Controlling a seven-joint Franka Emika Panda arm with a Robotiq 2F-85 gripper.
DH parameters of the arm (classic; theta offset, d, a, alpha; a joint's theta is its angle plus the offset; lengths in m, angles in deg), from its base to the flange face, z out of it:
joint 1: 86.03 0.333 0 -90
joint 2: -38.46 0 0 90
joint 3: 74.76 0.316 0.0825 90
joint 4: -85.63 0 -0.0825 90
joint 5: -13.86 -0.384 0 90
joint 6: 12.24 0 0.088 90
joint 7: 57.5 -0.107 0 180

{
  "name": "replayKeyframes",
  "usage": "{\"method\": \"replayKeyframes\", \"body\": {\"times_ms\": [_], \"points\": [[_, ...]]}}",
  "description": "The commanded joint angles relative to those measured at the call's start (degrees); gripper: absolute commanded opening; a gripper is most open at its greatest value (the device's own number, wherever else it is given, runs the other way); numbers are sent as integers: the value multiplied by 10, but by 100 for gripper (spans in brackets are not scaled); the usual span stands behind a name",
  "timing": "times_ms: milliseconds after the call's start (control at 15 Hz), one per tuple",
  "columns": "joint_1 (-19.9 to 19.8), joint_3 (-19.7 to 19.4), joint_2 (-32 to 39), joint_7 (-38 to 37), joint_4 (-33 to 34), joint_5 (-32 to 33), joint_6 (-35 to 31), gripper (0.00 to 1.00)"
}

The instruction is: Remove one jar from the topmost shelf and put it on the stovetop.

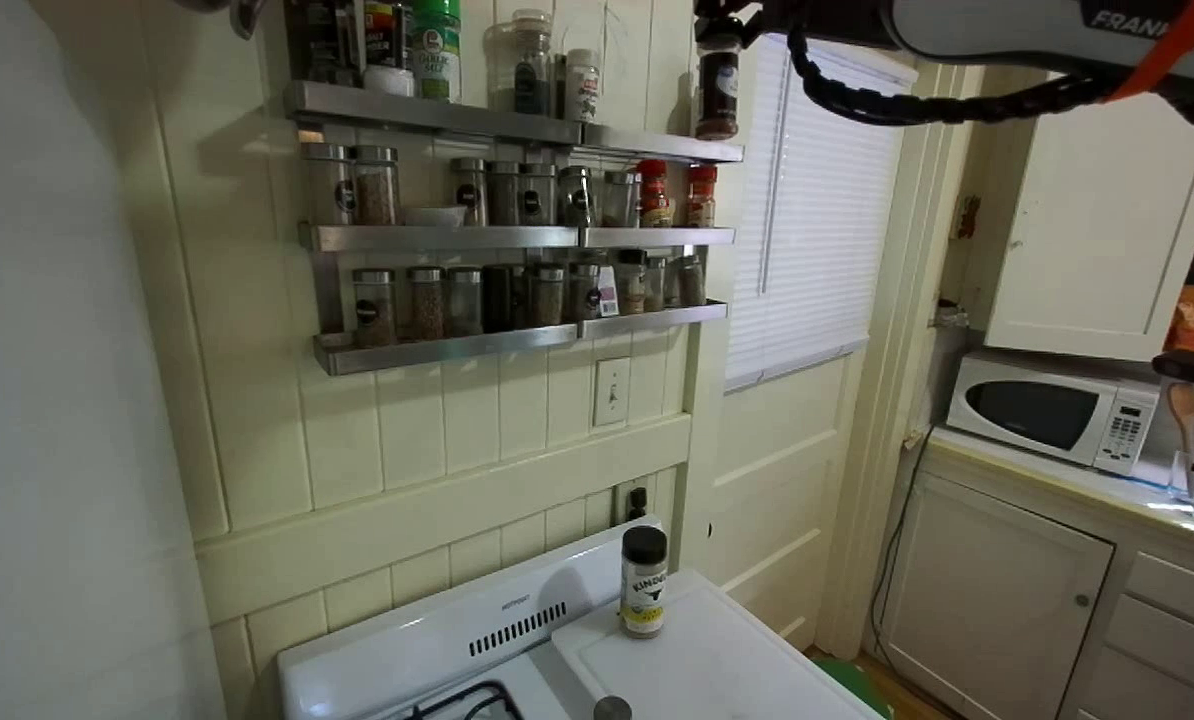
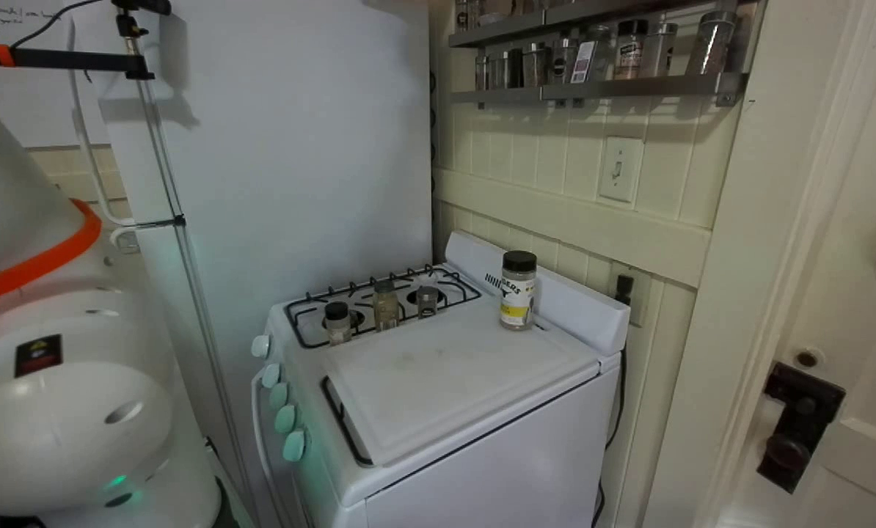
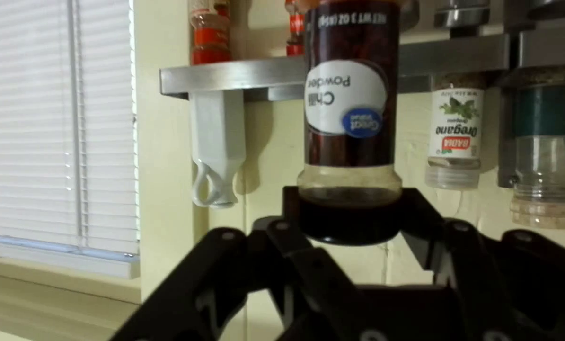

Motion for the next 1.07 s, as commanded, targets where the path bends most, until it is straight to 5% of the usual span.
{"method": "replayKeyframes", "body": {"times_ms": [0,533,600,1000], "points": [[-5,0,-101,-101,-142,17,22,30],[16,-36,-218,-211,-386,-18,89,30],[11,-25,-166,-184,-306,2,87,55],[11,-33,-202,-203,-372,-6,87,55]]}}
